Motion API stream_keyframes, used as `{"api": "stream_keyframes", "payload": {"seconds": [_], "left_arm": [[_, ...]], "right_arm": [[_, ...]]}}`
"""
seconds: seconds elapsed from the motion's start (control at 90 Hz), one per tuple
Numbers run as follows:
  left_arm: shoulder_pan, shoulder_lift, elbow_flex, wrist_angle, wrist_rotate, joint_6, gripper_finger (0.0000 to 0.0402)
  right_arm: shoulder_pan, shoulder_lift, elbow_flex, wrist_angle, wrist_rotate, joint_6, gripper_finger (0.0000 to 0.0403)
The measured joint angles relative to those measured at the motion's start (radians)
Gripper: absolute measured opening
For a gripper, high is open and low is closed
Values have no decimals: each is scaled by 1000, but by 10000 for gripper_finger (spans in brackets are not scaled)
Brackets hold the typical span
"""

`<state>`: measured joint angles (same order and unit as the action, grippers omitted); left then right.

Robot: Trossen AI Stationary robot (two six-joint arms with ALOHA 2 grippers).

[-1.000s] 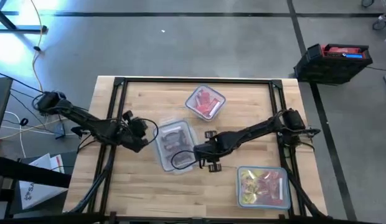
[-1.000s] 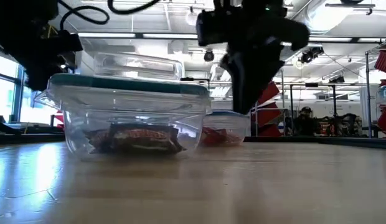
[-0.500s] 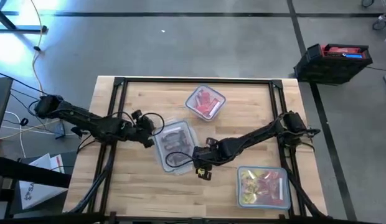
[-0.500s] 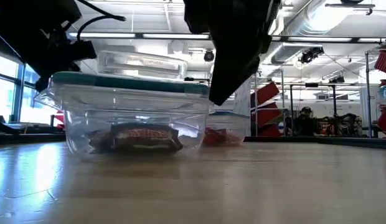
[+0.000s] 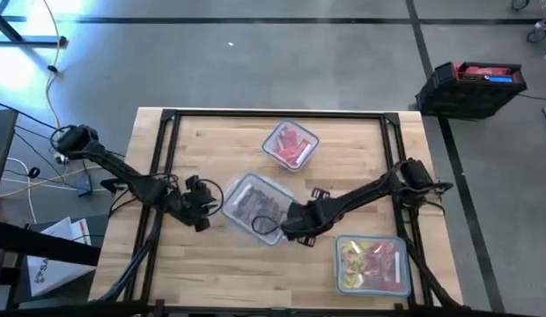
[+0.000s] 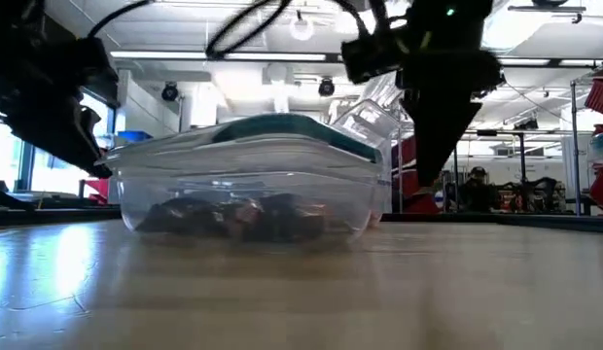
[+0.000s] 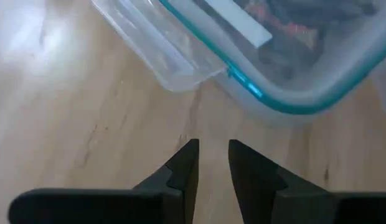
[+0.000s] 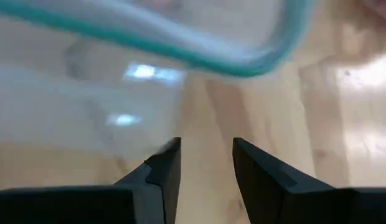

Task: Sort candy
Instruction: Return to Home Position

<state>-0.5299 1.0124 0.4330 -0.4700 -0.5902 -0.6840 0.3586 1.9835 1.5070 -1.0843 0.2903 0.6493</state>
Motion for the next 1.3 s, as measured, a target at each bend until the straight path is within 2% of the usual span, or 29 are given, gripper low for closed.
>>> {"api": "stream_keyframes", "payload": {"seconds": [0.122,0.278,0.422,0.578,0.7,0.789,0.922,1.089,1.2,1.3], "left_arm": [[-9,23,-1,8,-77,-22,64],[-9,91,-46,170,-88,21,64],[-35,166,-44,280,-14,65,63],[-85,201,-13,290,5,53,63],[-123,198,10,266,6,33,63],[-147,181,36,222,6,24,63],[-169,134,122,108,-38,59,63],[-163,79,185,40,-225,158,63],[-117,55,185,-5,-247,188,63],[-58,55,185,-100,-289,148,64]], "right_arm": [[23,0,0,121,9,1,114],[37,0,0,221,65,-33,114],[14,0,0,124,80,-68,114],[-4,0,7,-160,73,-47,114],[8,-7,40,-374,46,7,114],[25,-23,76,-416,56,47,114],[41,-45,153,-346,109,81,114],[51,-48,232,-294,230,93,114],[47,-48,215,-227,223,85,114],[47,-48,150,-118,175,51,114]]}}
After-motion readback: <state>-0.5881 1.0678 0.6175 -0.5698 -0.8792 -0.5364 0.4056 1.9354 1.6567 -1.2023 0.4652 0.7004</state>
